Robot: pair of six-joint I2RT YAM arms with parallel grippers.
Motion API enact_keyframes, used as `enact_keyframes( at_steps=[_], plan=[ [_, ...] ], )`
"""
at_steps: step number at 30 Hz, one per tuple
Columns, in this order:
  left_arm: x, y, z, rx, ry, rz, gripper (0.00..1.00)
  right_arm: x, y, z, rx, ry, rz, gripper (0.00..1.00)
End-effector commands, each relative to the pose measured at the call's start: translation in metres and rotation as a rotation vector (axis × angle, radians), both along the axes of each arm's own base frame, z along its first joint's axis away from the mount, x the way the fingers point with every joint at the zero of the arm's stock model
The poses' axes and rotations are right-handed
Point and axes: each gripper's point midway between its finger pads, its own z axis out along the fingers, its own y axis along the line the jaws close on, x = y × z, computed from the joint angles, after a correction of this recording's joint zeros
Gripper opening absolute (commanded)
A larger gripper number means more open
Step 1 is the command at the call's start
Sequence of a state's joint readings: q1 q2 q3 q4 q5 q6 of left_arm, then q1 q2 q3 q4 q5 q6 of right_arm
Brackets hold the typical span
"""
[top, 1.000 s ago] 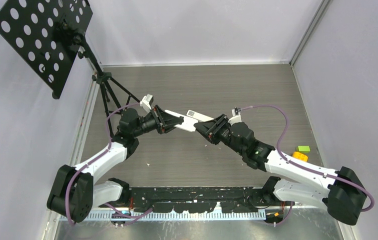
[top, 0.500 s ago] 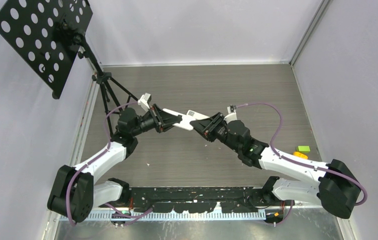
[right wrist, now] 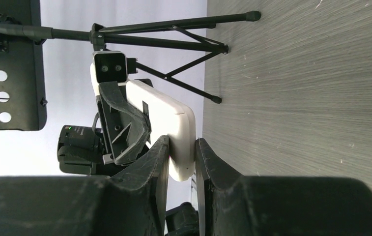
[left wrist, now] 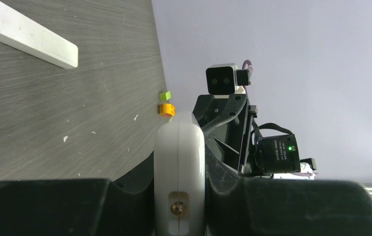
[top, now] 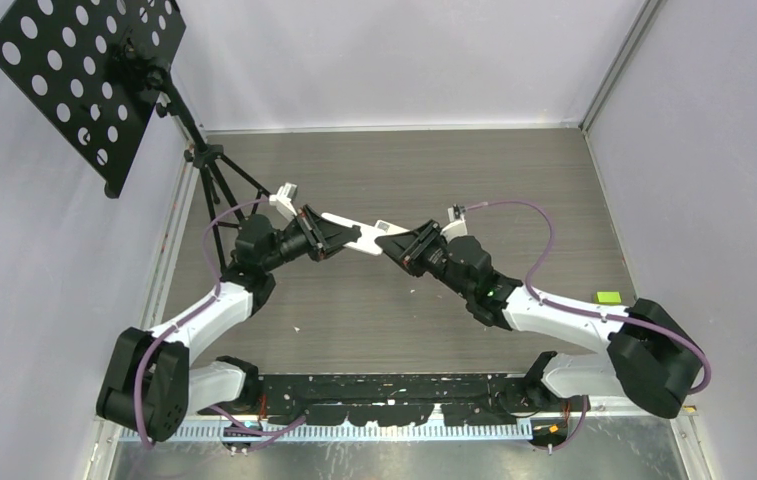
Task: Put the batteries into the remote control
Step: Load the battery cover into the remote control.
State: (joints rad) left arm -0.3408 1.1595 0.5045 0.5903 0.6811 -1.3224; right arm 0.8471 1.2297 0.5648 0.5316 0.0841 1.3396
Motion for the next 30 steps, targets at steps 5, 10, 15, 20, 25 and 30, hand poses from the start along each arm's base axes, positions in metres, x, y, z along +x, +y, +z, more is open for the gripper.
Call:
enact_keyframes(
  at_steps=[5,10,15,20,25,30],
  plan=[
    [-0.070,-0.049,0.030,-0.043,-0.174,-0.384,0.00,-0.020,0.042,0.039,0.095,-0.132,0.195,0.18],
    [-0.076,-0.055,0.028,-0.025,-0.183,-0.415,0.00,-0.024,0.047,0.045,0.116,-0.170,0.231,0.18],
    [-0.080,-0.061,0.024,0.013,-0.207,-0.446,0.00,-0.027,0.049,0.038,0.069,-0.154,0.253,0.19],
    [-0.085,-0.061,0.026,0.046,-0.254,-0.479,0.00,-0.030,0.043,0.030,0.028,-0.140,0.249,0.20],
    [-0.085,-0.059,0.034,0.061,-0.284,-0.460,0.00,-0.034,0.030,0.018,-0.007,-0.147,0.228,0.23],
    [-0.075,-0.053,0.044,0.069,-0.285,-0.351,0.00,-0.040,0.011,0.014,-0.001,-0.160,0.184,0.24]
  ],
)
